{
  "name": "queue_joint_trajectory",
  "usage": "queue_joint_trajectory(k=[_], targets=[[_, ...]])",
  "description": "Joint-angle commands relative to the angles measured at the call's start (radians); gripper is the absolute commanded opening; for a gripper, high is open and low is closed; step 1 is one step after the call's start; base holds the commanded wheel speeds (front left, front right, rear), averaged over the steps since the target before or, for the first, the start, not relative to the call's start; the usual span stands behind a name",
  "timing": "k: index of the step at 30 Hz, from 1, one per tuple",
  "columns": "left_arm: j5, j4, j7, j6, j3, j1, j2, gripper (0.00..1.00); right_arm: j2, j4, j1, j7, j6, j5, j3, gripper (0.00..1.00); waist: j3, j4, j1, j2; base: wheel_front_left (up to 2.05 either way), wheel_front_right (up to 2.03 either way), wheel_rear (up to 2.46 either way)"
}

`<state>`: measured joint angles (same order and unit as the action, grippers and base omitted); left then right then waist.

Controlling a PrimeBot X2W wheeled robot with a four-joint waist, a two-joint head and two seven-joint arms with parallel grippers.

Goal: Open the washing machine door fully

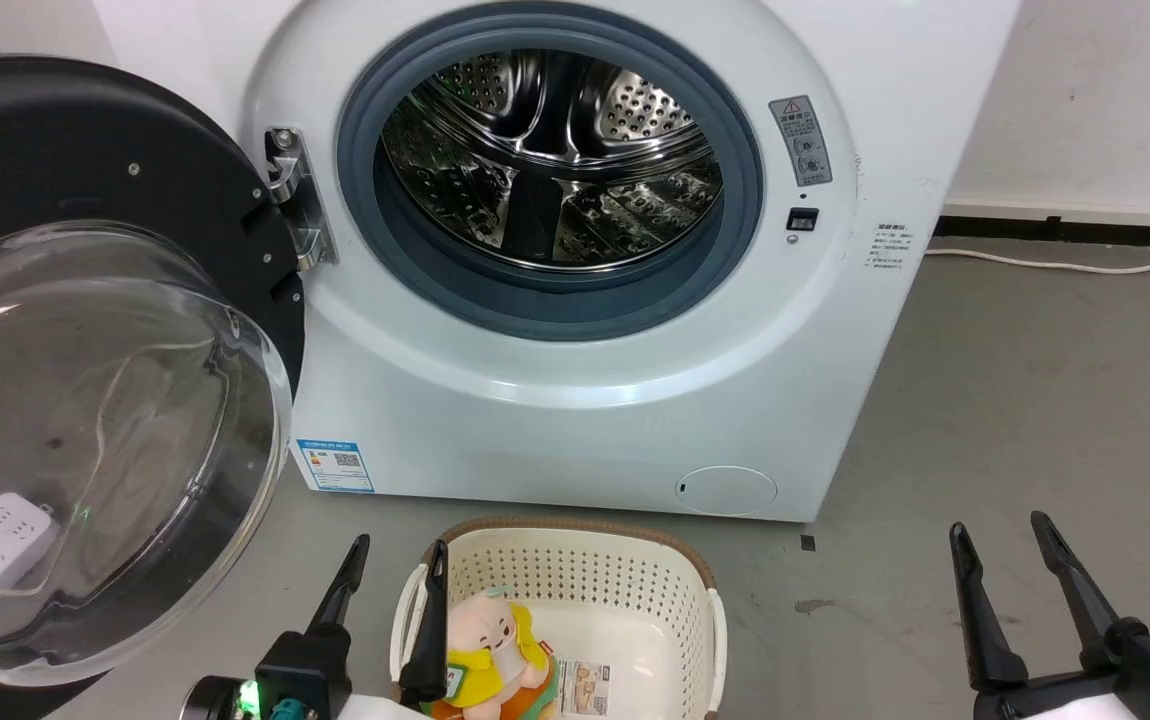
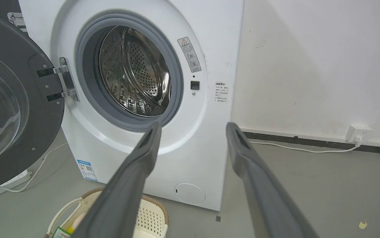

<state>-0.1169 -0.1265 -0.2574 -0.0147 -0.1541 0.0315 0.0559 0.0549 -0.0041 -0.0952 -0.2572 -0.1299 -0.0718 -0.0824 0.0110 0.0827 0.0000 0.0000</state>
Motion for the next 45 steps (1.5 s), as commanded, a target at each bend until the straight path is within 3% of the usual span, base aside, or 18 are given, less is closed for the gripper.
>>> queue_joint_trajectory(k=[1,2,3,45], targets=[[0.004,0.004,-0.004,0.003,0.000,-0.006,0.000,1.00,-0.005,0.003,-0.005,-0.005,-0.001,-0.005,0.002,1.00,0.000,0.000,0.0000,0.0000,0.00,0.00,0.00],[0.004,0.005,-0.004,0.003,0.000,-0.006,-0.001,1.00,-0.005,0.003,-0.005,-0.005,-0.001,-0.005,0.002,1.00,0.000,0.000,0.0000,0.0000,0.00,0.00,0.00],[0.000,0.002,0.000,0.001,0.000,0.000,-0.001,0.00,0.000,0.000,0.000,0.000,0.000,0.000,0.000,0.00,0.000,0.000,0.0000,0.0000,0.00,0.00,0.00],[0.035,0.038,0.079,0.005,0.047,-0.009,-0.004,0.00,-0.001,0.001,0.029,0.078,0.000,0.022,0.024,0.00,-0.004,-0.025,0.0000,0.0000,0.00,0.00,0.00]])
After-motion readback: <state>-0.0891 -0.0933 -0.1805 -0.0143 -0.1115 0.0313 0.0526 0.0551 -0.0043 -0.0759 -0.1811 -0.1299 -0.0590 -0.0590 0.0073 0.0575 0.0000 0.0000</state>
